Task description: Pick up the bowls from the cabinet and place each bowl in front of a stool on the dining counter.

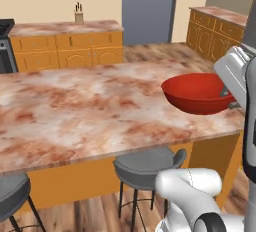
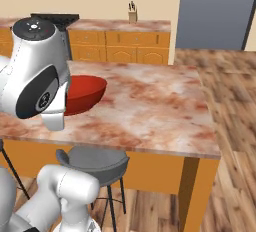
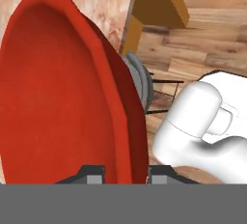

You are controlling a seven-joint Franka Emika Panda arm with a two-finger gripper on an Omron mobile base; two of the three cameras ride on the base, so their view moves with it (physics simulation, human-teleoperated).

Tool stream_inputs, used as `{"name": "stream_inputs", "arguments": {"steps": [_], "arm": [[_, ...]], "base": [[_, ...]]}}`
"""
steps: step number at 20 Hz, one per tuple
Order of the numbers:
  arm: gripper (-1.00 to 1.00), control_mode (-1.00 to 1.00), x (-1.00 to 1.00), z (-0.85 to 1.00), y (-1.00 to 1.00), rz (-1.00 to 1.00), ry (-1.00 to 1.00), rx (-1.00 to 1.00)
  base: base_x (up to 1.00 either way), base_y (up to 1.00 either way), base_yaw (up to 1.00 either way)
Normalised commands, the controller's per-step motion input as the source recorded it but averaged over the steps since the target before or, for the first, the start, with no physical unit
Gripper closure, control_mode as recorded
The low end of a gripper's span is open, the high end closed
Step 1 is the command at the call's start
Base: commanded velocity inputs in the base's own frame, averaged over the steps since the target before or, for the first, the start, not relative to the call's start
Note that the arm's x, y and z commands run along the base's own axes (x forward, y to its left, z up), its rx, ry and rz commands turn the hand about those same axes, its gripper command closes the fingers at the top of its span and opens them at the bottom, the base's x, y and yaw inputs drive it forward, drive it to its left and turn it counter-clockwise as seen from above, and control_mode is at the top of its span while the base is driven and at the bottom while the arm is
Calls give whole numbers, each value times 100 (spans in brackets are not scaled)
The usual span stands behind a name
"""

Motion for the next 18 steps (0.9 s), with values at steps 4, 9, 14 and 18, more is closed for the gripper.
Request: {"name": "stream_inputs", "arguments": {"steps": [4, 9, 14, 18], "arm": [[100, -100, 25, -8, 1, -1, 0, 0], [100, -100, 100, -59, 0, 0, 0, 0], [100, -100, 100, -100, 1, 0, 0, 0], [100, -100, 100, -100, 4, 0, 0, 0]], "base": [[54, 26, -8], [0, 0, 0], [0, 0, 0], [0, 0, 0]]}}
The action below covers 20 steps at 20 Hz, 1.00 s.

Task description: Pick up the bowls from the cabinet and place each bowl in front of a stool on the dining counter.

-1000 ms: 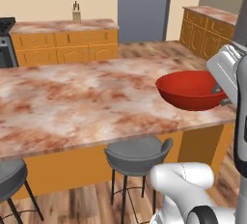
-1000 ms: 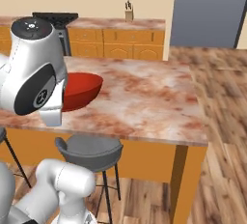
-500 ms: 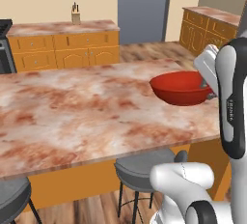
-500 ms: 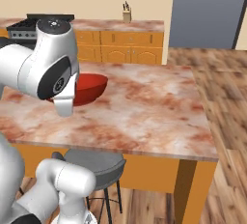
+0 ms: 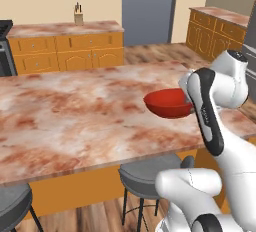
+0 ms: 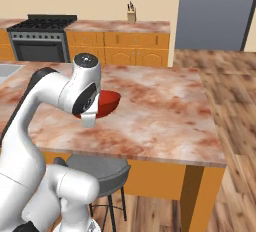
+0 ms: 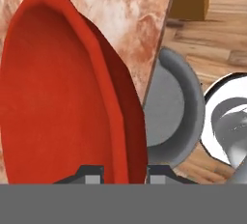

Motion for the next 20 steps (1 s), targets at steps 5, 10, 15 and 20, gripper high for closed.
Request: {"name": "stream_inputs", "arguments": {"steps": [5, 10, 15, 20], "arm": [[100, -100, 100, -100, 36, 0, 0, 0], [100, -100, 97, -98, 31, 0, 0, 0], [100, -100, 68, -51, 4, 0, 4, 4], [100, -100, 40, -8, 0, 0, 7, 2]], "base": [[0, 0, 0], [0, 0, 0], [0, 0, 0], [0, 0, 0]]}}
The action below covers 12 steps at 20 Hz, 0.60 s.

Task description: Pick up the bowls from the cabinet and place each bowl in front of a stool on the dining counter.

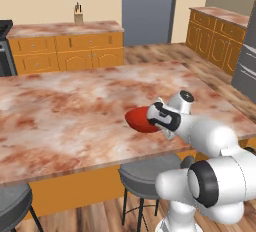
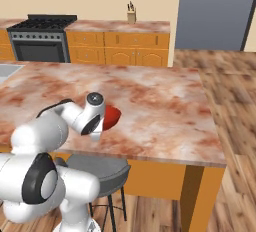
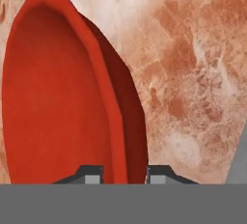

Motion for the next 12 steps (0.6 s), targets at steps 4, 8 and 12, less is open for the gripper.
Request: {"name": "stream_inputs", "arguments": {"steps": [4, 8, 12], "arm": [[100, -100, 21, -12, 0, 0, 10, 1], [100, -100, 29, -36, 0, 0, 1, 0], [100, -100, 40, -37, 0, 0, 0, 0]], "base": [[0, 0, 0], [0, 0, 0], [0, 0, 0]]}}
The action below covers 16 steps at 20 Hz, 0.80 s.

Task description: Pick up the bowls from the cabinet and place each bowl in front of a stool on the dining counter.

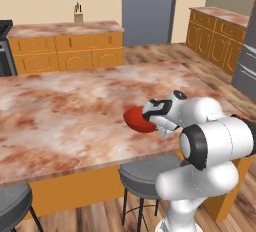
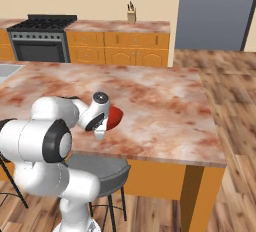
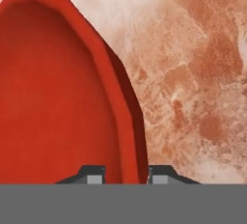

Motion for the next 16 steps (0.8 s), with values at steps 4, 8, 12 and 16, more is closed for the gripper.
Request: {"name": "stream_inputs", "arguments": {"steps": [4, 8, 12, 16], "arm": [[100, -100, 38, -28, 1, 0, 0, 0], [-100, -100, 8, -4, 1, 0, 5, 0], [-100, -100, 0, 0, 1, 0, 0, 0], [-100, -100, 1, 9, -1, 0, -1, 0]], "base": [[0, 0, 0], [0, 0, 0], [0, 0, 0], [0, 0, 0]]}}
